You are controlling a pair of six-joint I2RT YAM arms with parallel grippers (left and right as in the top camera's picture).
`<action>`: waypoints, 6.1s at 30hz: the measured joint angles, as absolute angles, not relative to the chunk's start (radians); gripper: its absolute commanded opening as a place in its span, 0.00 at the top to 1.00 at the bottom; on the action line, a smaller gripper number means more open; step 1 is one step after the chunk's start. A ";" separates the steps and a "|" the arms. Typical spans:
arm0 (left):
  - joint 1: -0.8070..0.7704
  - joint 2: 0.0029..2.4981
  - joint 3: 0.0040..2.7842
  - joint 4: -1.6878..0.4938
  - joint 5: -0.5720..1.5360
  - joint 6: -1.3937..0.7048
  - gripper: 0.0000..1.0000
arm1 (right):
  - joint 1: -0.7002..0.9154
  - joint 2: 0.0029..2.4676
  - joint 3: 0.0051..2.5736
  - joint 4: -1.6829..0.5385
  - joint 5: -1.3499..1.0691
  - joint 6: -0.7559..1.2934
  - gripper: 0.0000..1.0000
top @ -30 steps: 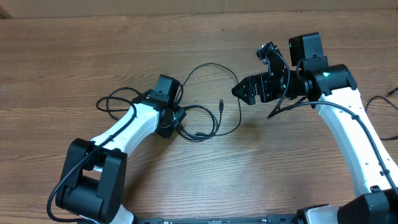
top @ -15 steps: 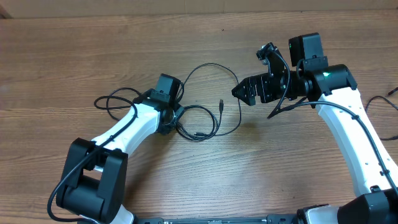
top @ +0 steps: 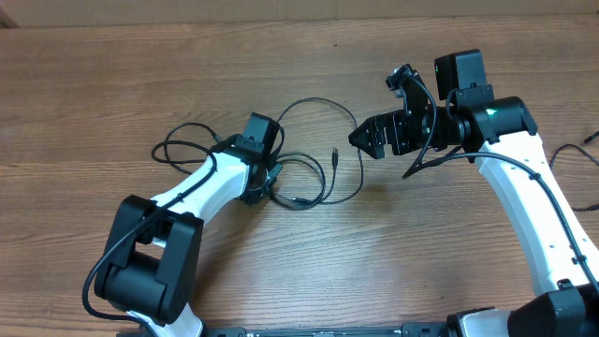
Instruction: Untangle cables
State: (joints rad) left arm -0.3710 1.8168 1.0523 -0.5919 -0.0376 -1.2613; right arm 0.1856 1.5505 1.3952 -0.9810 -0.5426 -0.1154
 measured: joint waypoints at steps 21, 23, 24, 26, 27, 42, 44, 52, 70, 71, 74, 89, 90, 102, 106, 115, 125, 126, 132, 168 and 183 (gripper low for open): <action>-0.299 1.473 1.248 -0.833 0.049 -1.305 0.96 | 0.214 1.551 1.395 -0.987 -0.834 0.111 0.00; -0.299 1.473 1.248 -0.835 0.064 -1.335 0.96 | 0.243 1.551 1.395 -0.984 -0.838 0.162 0.03; -0.299 1.473 1.248 -0.834 0.072 -1.359 0.96 | 0.261 1.551 1.395 -0.982 -0.834 0.187 0.08; -0.300 1.473 1.248 -0.837 0.084 -1.405 0.96 | 0.307 1.551 1.395 -0.980 -0.812 0.260 0.18; -0.299 1.473 1.248 -0.839 0.089 -1.421 0.96 | 0.324 1.552 1.395 -0.982 -0.799 0.297 0.18; -0.300 1.473 1.248 -0.930 0.210 -1.796 0.96 | 0.582 1.563 1.333 -0.978 -0.291 0.965 0.15; -0.300 1.473 1.248 -0.930 0.218 -1.813 0.96 | 0.600 1.563 1.312 -0.963 -0.270 1.000 0.14; -0.301 1.473 1.248 -0.933 0.229 -1.835 0.96 | 0.674 1.563 1.268 -0.883 -0.223 1.053 0.14; -0.301 1.473 1.248 -0.830 0.301 -1.913 0.96 | 0.701 1.563 1.024 -0.772 -0.137 1.069 0.09; -0.301 1.473 1.248 -0.830 0.308 -1.912 0.96 | 0.700 1.563 1.021 -0.769 -0.120 1.069 0.09; -0.301 1.473 1.248 -0.831 0.334 -1.894 0.96 | 0.690 1.563 1.021 -0.731 -0.073 1.069 0.24; -0.301 1.473 1.248 -0.864 0.317 -1.769 0.95 | 0.626 1.555 1.025 -0.684 -0.035 0.751 0.96; -0.301 1.473 1.248 -0.867 0.264 -1.769 0.95 | 0.620 1.533 1.028 -0.718 -0.038 0.696 0.96; -0.299 1.512 1.248 -0.914 0.025 -1.716 0.96 | 0.382 0.992 1.098 -0.786 -0.020 0.496 0.96; -0.271 1.512 1.248 -0.914 0.003 -1.679 0.96 | 0.257 0.934 1.098 -0.850 0.038 0.478 0.96; -0.135 1.512 1.248 -0.914 0.043 -1.550 0.96 | 0.023 1.005 1.098 -0.936 0.147 0.470 0.96; -0.052 1.512 1.248 -0.799 0.194 -1.242 0.76 | -0.009 1.172 1.098 -0.920 0.070 0.472 0.96; -0.052 1.512 1.248 -0.766 0.218 -1.175 0.67 | -0.010 1.199 1.098 -0.910 0.049 0.472 0.96; -0.052 1.512 1.248 -0.764 0.277 -0.866 0.05 | -0.020 1.264 1.097 -0.805 0.008 0.471 0.96; -0.564 1.515 1.248 -0.097 0.313 -0.307 0.15 | -0.026 1.259 1.815 -0.698 -0.646 0.262 0.96; -0.675 1.773 1.248 0.127 0.297 -0.315 0.22 | -0.026 1.259 1.819 -0.667 -0.677 0.280 0.93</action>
